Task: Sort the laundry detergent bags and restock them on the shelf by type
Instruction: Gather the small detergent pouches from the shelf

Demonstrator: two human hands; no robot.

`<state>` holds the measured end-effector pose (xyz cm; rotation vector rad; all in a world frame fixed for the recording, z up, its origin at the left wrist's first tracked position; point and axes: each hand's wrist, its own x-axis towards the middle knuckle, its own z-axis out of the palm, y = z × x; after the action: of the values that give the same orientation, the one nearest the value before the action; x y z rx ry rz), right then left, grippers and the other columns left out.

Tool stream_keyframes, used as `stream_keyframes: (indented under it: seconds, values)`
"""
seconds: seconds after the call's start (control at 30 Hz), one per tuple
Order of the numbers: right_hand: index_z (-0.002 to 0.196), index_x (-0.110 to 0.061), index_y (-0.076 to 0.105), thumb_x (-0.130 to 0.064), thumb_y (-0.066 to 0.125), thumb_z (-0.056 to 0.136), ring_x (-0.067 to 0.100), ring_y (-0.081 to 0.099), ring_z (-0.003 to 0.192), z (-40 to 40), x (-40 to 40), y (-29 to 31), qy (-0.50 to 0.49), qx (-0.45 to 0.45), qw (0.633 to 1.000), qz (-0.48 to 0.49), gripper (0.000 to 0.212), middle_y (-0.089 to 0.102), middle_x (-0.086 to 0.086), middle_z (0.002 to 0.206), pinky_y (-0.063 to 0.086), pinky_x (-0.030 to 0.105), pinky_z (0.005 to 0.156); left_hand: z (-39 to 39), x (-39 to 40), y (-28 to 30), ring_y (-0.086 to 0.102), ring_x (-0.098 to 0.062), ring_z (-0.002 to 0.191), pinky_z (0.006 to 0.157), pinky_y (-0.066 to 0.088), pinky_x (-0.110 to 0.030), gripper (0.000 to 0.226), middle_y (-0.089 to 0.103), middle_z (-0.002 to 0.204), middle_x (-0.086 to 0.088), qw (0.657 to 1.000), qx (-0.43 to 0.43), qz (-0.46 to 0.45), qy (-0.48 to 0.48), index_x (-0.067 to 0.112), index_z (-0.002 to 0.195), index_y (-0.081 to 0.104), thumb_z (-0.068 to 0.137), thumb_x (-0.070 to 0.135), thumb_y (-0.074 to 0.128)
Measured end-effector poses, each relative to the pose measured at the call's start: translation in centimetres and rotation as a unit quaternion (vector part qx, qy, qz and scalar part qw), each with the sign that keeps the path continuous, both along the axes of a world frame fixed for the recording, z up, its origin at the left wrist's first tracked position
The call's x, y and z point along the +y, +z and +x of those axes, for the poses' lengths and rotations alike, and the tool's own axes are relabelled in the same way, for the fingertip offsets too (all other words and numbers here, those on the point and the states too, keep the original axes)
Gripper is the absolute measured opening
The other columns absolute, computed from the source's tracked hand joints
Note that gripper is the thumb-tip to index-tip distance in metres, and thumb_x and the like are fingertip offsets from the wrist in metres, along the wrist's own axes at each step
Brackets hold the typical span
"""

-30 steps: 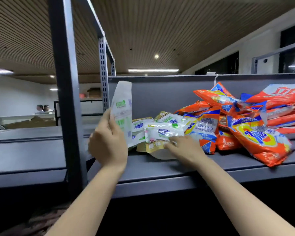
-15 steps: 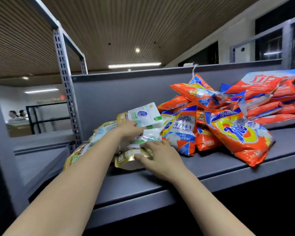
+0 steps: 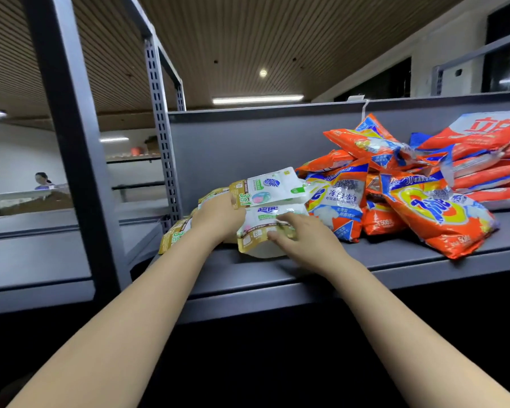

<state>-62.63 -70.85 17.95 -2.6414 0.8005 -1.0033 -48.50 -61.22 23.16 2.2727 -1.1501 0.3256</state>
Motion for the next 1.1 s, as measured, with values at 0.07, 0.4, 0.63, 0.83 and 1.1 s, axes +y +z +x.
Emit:
stream_keyframes:
  seconds: [0.07,0.4,0.63,0.83,1.1]
  values:
    - [0.130,-0.022,0.054,-0.053,0.050,0.090,0.023,0.049,0.122,-0.2,0.3,-0.1,-0.001,0.012,1.000,0.000,0.051,0.058,0.002,0.131,0.043,0.038,0.096,-0.8,1.6,-0.2,0.056,-0.029,0.103,0.088,0.047,-0.036,0.004,0.054,0.101,-0.002,1.000,0.004,-0.008,-0.010,0.024,0.091,0.049,0.090,0.026,0.046]
    - [0.113,-0.019,0.061,-0.040,0.059,0.088,0.027,0.047,0.112,-0.7,2.5,-0.8,-0.104,-0.008,0.991,-0.081,0.033,0.056,0.006,0.119,0.037,0.037,0.086,-3.7,9.8,-3.3,0.055,-0.019,0.108,0.091,0.046,-0.035,0.027,0.062,0.118,0.004,0.990,0.010,-0.120,-0.077,0.022,0.115,0.061,0.093,0.031,0.047]
    - [0.114,-0.017,0.051,-0.035,0.058,0.087,0.028,0.049,0.111,1.0,3.1,-1.2,-0.060,0.016,0.998,-0.007,0.033,0.052,0.008,0.121,0.044,0.040,0.088,-3.7,11.6,-3.7,0.054,-0.018,0.107,0.090,0.046,-0.034,0.027,0.062,0.117,0.003,0.993,-0.002,-0.084,-0.080,0.018,0.113,0.062,0.094,0.031,0.048]
    - [0.148,-0.030,0.029,-0.040,0.046,0.094,0.025,0.034,0.136,3.2,2.2,-0.3,-0.036,0.072,0.997,0.015,0.057,0.035,0.000,0.151,0.036,0.041,0.103,-2.9,11.8,-3.7,0.056,-0.016,0.104,0.092,0.046,-0.035,0.024,0.063,0.110,0.005,0.993,0.016,-0.084,-0.076,0.019,0.108,0.064,0.092,0.029,0.050]
    - [0.145,-0.025,0.033,-0.036,0.049,0.093,0.027,0.038,0.132,2.9,2.4,0.5,-0.052,0.037,0.998,-0.010,0.056,0.044,0.005,0.145,0.038,0.040,0.100,-2.0,10.9,-3.3,0.056,-0.017,0.104,0.092,0.046,-0.036,0.023,0.064,0.109,0.006,0.995,0.019,-0.071,-0.064,0.020,0.105,0.064,0.092,0.030,0.048]
